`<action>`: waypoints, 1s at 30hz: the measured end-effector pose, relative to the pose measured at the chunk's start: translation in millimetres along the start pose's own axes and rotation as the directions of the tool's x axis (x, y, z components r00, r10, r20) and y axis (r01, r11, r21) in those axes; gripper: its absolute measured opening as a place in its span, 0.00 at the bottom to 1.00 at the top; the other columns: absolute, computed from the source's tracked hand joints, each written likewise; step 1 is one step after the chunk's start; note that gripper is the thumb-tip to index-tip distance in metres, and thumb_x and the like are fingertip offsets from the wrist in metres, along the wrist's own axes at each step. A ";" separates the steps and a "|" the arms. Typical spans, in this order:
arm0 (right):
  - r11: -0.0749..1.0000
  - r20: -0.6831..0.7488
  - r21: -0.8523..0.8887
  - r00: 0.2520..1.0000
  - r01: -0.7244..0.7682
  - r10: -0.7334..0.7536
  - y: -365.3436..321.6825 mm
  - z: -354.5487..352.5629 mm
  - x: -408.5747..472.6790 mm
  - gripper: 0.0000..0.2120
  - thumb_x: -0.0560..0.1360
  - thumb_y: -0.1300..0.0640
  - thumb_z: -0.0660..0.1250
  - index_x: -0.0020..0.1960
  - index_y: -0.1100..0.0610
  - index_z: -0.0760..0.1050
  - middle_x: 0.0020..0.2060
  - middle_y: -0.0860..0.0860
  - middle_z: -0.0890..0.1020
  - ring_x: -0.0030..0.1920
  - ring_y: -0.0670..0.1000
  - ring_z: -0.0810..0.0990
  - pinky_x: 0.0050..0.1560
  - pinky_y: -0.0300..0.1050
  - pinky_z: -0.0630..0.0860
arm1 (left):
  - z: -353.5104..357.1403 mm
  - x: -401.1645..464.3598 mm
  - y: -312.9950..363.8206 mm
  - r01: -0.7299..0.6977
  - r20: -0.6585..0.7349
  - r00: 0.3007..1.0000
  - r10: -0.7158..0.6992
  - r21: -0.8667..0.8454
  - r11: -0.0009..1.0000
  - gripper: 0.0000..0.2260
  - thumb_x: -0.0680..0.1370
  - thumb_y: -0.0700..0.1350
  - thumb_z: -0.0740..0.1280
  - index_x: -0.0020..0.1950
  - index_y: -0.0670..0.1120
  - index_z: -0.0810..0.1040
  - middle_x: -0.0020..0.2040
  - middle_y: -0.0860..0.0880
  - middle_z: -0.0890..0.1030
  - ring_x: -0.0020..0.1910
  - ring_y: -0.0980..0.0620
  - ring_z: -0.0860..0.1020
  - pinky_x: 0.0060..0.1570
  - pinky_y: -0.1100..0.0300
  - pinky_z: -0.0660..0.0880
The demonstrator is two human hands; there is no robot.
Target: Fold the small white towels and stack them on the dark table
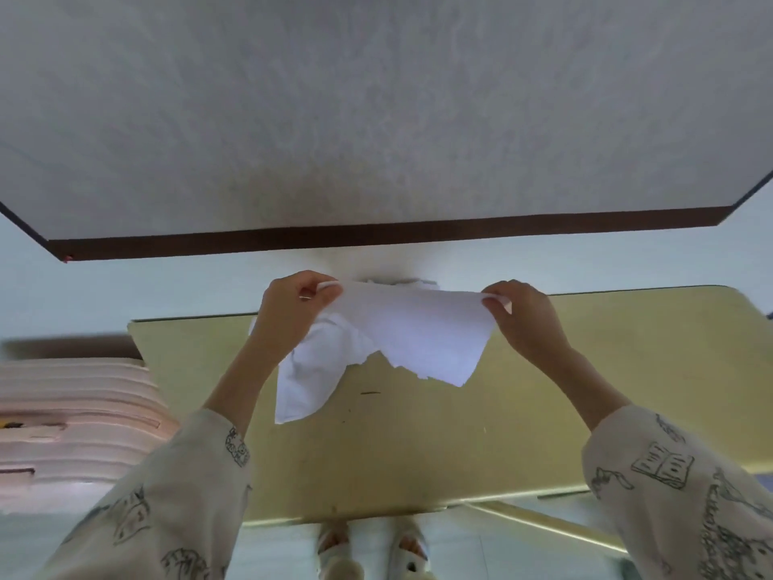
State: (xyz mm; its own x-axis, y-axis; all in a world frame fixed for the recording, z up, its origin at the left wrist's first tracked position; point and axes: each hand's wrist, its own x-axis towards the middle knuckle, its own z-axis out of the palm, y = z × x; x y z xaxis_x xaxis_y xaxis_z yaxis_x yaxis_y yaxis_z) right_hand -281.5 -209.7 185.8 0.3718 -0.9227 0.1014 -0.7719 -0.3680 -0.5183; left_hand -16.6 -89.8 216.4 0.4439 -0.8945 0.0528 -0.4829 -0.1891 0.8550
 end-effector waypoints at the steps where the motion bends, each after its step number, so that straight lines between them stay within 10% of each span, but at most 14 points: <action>1: 1.000 -0.048 0.001 0.999 0.007 -0.007 5.8 -6.8 -3.7 0.09 0.77 0.59 0.63 0.53 0.60 0.79 0.48 0.55 0.82 0.51 0.56 0.77 0.49 0.46 0.70 | 6.8 0.3 1.5 -0.008 -0.008 1.000 0.008 0.002 1.000 0.04 0.75 0.43 0.68 0.48 0.46 0.80 0.40 0.54 0.80 0.40 0.60 0.77 0.40 0.75 0.70; 8: 0.998 0.040 -0.004 0.997 -0.061 0.061 75.0 3.7 -76.6 0.05 0.74 0.62 0.68 0.48 0.59 0.81 0.43 0.53 0.83 0.47 0.55 0.77 0.44 0.38 0.64 | 66.3 -45.3 -36.7 0.065 0.165 0.984 -0.069 0.029 0.997 0.03 0.74 0.42 0.69 0.44 0.51 0.79 0.38 0.57 0.79 0.39 0.58 0.77 0.38 0.73 0.70; 14: 0.962 0.359 -0.035 0.895 -0.272 0.266 131.1 51.3 -142.4 0.06 0.75 0.59 0.66 0.50 0.57 0.81 0.47 0.51 0.83 0.51 0.54 0.78 0.51 0.42 0.68 | 123.3 -99.3 -106.3 0.216 0.560 0.761 -0.327 0.256 0.942 0.05 0.77 0.41 0.65 0.50 0.44 0.79 0.33 0.54 0.74 0.32 0.59 0.70 0.33 0.71 0.64; 30: 0.756 0.237 0.309 0.816 -0.577 0.527 181.0 143.3 -78.6 0.05 0.75 0.58 0.67 0.46 0.59 0.77 0.37 0.52 0.80 0.34 0.51 0.76 0.42 0.46 0.73 | 195.5 -31.2 -169.1 0.450 0.309 0.827 -0.470 0.137 0.882 0.07 0.77 0.43 0.65 0.52 0.42 0.77 0.42 0.48 0.77 0.40 0.53 0.75 0.40 0.65 0.70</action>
State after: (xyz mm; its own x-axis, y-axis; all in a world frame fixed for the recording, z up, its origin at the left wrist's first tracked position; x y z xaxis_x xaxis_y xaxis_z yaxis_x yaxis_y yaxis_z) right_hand -376.5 -187.3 -37.6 0.0192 -0.9200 -0.3914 -0.6392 0.2897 -0.7124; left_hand -96.3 -109.0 -30.7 0.3611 -0.7759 -0.5173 -0.3291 -0.6251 0.7077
